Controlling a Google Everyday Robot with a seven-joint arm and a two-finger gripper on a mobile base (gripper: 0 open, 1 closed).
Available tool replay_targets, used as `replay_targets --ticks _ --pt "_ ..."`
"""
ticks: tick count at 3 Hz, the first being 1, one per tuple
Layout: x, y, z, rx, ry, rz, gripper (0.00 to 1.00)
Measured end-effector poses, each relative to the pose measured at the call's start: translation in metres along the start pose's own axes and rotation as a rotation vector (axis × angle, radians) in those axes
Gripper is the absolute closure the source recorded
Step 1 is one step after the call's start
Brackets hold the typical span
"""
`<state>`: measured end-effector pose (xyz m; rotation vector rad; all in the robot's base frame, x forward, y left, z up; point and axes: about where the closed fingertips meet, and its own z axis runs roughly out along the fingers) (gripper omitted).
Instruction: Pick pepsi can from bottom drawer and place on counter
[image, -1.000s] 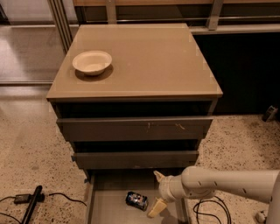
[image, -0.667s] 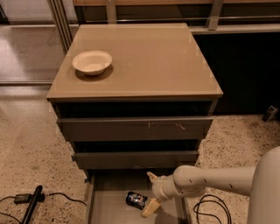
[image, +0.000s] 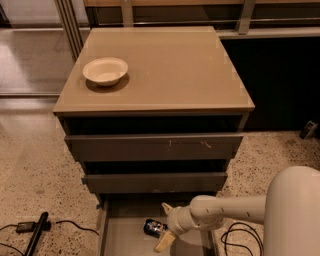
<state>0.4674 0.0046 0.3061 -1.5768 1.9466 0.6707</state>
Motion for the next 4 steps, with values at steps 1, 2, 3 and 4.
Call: replay_targets --ticks 1,2,3,4 --pt "0.015 -0.004 0.016 0.034 -0.002 0.023 0.0" --pt "0.034 -0.008 0.033 0.065 0.007 0.053 0.0" --pt "0.053 -0.012 0.054 0.056 0.014 0.089 0.0" --pt "0.07 -0.018 0.076 0.039 0.004 0.123 0.0"
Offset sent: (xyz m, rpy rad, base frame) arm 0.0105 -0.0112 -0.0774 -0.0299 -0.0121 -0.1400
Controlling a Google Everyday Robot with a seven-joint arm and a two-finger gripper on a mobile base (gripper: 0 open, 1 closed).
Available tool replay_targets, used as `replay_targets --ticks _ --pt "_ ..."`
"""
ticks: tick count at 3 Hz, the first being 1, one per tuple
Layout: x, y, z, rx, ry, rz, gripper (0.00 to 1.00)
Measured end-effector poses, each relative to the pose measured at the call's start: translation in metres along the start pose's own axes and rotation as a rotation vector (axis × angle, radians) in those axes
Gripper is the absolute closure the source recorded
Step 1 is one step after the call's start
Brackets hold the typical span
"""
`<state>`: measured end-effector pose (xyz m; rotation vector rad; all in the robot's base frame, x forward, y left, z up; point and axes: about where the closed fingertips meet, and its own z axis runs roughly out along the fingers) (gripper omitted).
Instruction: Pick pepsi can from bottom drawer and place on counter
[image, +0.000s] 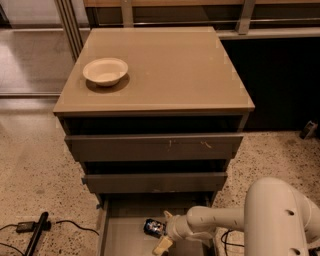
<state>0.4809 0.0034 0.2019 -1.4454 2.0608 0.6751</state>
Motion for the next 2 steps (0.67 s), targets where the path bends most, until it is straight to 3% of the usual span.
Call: replay_targets --ticks 2 --pt "0.005 -0.025 0.042 0.0 -0.011 0.01 0.0"
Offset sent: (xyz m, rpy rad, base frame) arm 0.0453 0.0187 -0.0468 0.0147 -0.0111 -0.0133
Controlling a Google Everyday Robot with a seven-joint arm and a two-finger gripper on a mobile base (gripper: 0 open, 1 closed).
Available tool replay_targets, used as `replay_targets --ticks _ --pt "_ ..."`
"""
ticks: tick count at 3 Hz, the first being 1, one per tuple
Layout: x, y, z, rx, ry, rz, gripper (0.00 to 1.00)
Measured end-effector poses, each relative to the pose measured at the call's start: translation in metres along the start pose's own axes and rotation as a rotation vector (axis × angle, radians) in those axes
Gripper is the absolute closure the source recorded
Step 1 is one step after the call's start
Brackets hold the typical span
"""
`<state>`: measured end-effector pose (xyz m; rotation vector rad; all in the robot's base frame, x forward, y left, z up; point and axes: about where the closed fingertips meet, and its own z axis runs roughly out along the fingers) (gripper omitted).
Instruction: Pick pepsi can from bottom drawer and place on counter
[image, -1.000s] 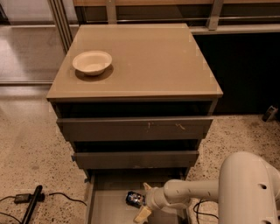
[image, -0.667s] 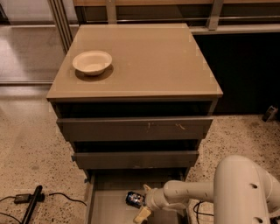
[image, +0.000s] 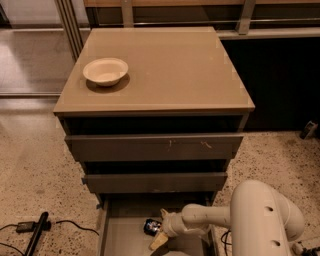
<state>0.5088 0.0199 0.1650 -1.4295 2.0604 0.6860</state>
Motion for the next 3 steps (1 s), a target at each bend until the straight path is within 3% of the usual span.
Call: replay_targets --ticks 1,2,3 --pt "0.004 -0.004 0.014 0.015 0.01 0.018 0.0" --pt "0.018 -0.004 0.032 0.039 0.075 0.03 0.0" --pt "0.018 -0.004 0.032 0.039 0.076 0.03 0.0"
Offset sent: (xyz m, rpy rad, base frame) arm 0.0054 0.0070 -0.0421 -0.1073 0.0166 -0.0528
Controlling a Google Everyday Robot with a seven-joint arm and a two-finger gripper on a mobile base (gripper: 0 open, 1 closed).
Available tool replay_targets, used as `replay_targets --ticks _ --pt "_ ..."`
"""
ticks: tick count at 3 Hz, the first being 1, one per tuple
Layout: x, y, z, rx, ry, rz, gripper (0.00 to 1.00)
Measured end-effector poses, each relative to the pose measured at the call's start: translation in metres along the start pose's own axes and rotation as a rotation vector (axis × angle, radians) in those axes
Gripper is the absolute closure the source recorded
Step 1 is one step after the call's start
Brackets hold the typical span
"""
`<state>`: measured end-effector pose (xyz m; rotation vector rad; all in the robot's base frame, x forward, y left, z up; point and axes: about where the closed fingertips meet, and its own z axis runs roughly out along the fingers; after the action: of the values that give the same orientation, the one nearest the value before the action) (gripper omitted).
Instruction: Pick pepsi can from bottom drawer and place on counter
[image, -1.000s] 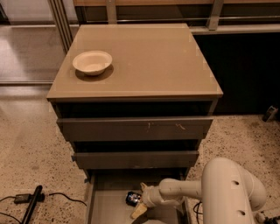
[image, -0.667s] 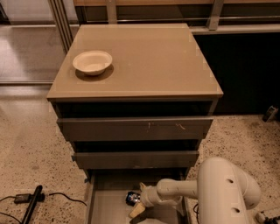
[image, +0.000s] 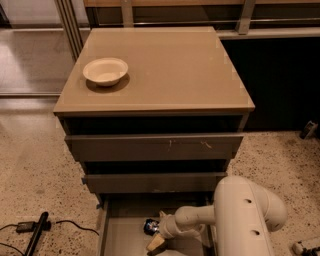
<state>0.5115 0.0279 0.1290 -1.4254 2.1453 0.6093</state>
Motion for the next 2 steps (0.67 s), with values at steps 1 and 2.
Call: replay_targets --ticks 1,2 --pt "0.0 0.0 0.0 0.0 0.0 0.0 0.19" --pt "0.0 0.0001 0.0 0.0 0.0 0.0 0.42"
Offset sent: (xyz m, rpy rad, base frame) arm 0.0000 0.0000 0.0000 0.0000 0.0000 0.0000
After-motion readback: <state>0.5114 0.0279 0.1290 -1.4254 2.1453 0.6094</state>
